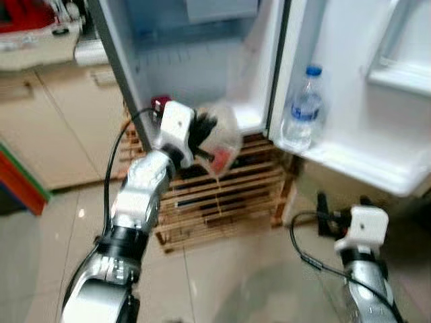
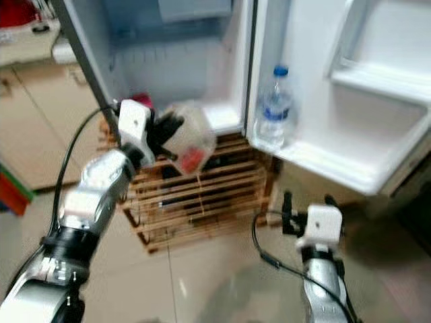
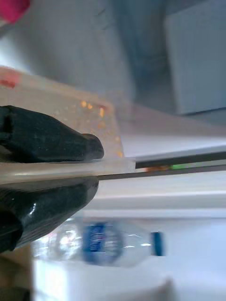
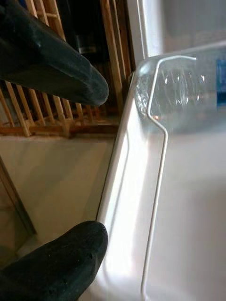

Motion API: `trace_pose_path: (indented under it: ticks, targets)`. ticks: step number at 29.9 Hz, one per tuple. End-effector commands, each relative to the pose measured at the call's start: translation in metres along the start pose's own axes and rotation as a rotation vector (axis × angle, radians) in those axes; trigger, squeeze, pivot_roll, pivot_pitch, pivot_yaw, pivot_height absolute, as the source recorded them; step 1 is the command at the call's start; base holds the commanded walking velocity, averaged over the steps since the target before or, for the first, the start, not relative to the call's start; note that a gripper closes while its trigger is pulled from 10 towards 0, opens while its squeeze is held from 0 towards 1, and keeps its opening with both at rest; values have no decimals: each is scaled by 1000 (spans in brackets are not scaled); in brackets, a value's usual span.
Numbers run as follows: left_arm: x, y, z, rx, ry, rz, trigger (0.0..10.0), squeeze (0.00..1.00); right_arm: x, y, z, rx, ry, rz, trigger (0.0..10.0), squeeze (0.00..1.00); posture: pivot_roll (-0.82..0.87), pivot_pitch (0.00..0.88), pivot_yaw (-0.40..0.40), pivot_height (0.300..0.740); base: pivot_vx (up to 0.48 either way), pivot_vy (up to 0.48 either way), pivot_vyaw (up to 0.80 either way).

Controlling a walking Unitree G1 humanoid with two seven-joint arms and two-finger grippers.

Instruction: Restocking fridge

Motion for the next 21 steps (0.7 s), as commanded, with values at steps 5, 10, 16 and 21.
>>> trace_pose_path:
  ticks: [5,10,16,21]
  targets:
    - [16,-21,7,82,106,27,10000,0,-4,9,3,-18,-3,-45,10000,0,-85,18,75,740,0,0,0]
    - [23,-30,-7,124,131,36,10000,0,-3,8,4,-16,12,-40,10000,0,-75,14,64,740,0,0,0]
    - [7,-22,-9,103,98,-1,10000,0,-3,6,7,-15,24,-34,10000,0,-79,7,66,740,380,0,0]
    - [4,-22,-16,101,66,-3,10000,0,-3,7,8,-15,22,-36,10000,0,-88,8,69,740,455,0,0]
Point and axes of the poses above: a point about 5 cm out from each wrist's last joint towards the gripper, its own x axis pointing back from the gripper into the wrist, its own y axis along the axis of the wrist's last joint, z = x × y, the point moved 2 cm from there along -x, pointing out of the wrist towards the gripper, and after that the axes turned 4 degrees about -x, right-handed, at the moved point
